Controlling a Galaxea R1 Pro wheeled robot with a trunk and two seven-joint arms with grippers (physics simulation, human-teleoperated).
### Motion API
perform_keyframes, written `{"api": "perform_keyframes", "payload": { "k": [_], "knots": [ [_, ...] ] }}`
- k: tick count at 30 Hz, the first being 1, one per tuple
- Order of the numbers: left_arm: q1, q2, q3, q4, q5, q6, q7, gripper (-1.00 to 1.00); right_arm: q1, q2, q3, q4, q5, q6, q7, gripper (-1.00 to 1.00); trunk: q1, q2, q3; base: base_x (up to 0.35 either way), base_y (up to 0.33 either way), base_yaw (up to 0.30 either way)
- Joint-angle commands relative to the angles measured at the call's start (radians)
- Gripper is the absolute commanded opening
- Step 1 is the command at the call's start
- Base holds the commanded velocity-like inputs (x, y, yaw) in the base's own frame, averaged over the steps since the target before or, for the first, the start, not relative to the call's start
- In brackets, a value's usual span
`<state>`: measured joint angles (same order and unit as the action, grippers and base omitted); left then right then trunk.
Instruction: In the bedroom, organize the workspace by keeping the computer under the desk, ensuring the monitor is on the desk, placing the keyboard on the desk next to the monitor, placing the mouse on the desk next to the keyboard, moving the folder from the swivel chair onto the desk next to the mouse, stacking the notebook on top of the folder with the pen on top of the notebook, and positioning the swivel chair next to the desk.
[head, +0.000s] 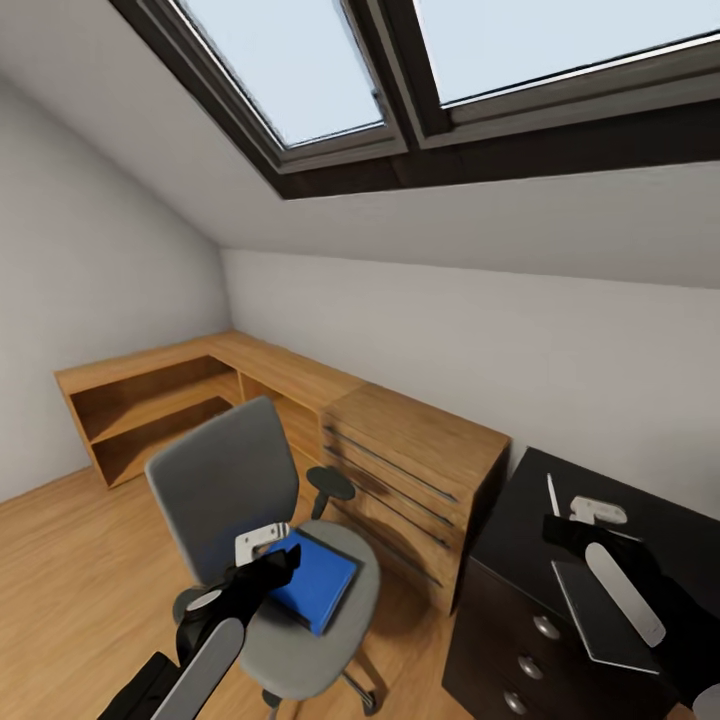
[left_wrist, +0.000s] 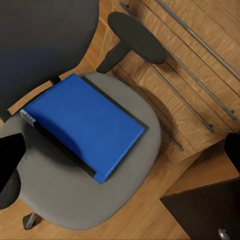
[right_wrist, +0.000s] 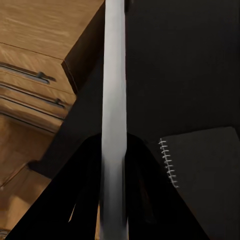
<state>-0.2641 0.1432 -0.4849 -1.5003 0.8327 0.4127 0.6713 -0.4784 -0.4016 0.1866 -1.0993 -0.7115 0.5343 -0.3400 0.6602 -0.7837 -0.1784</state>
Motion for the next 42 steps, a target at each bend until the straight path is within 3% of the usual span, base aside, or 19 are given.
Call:
{"api": "perform_keyframes", "payload": {
  "k": [1, 14, 19, 24, 30, 34, 42],
  "knots": [
    [-0.001, 0.001, -0.005, -0.001, 0.006, 0.001, 0.008, 1.00, -0.001, 0.002, 0.003, 0.002, -0.010, 0.001, -0.010, -1.00, 0.001, -0.001, -0.002, 0.229, 0.177, 0.000],
    [-0.001, 0.001, -0.030, -0.001, 0.003, 0.000, 0.008, 1.00, -0.002, 0.054, 0.006, 0.056, -0.003, 0.001, -0.006, -1.00, 0.001, -0.001, -0.002, 0.116, 0.061, 0.000],
    [-0.001, 0.001, -0.031, -0.001, 0.003, 0.000, 0.008, 1.00, -0.004, 0.058, 0.007, 0.094, -0.002, 0.001, 0.009, -1.00, 0.001, -0.001, -0.002, 0.232, 0.050, 0.000],
    [-0.001, 0.001, -0.033, -0.001, 0.003, 0.000, 0.007, 1.00, -0.015, 0.059, 0.007, 0.197, 0.001, 0.001, 0.064, -1.00, 0.001, -0.001, -0.002, 0.131, 0.015, 0.000],
    [-0.001, 0.001, -0.062, -0.001, 0.003, 0.000, 0.008, 1.00, -0.056, 0.059, 0.007, 0.308, 0.033, -0.002, 0.135, -1.00, 0.001, -0.001, -0.002, 0.033, 0.004, 0.000],
    [-0.001, 0.001, -0.074, -0.001, 0.003, 0.000, 0.008, 1.00, -0.072, 0.061, 0.007, 0.349, 0.065, -0.005, 0.154, -1.00, 0.001, -0.001, -0.002, 0.009, 0.001, 0.000],
    [-0.001, 0.001, -0.079, -0.004, 0.003, 0.000, 0.007, 1.00, -0.090, 0.063, 0.007, 0.412, 0.083, -0.006, 0.163, -1.00, 0.001, -0.001, -0.002, 0.002, 0.000, 0.000]
  ]
}}
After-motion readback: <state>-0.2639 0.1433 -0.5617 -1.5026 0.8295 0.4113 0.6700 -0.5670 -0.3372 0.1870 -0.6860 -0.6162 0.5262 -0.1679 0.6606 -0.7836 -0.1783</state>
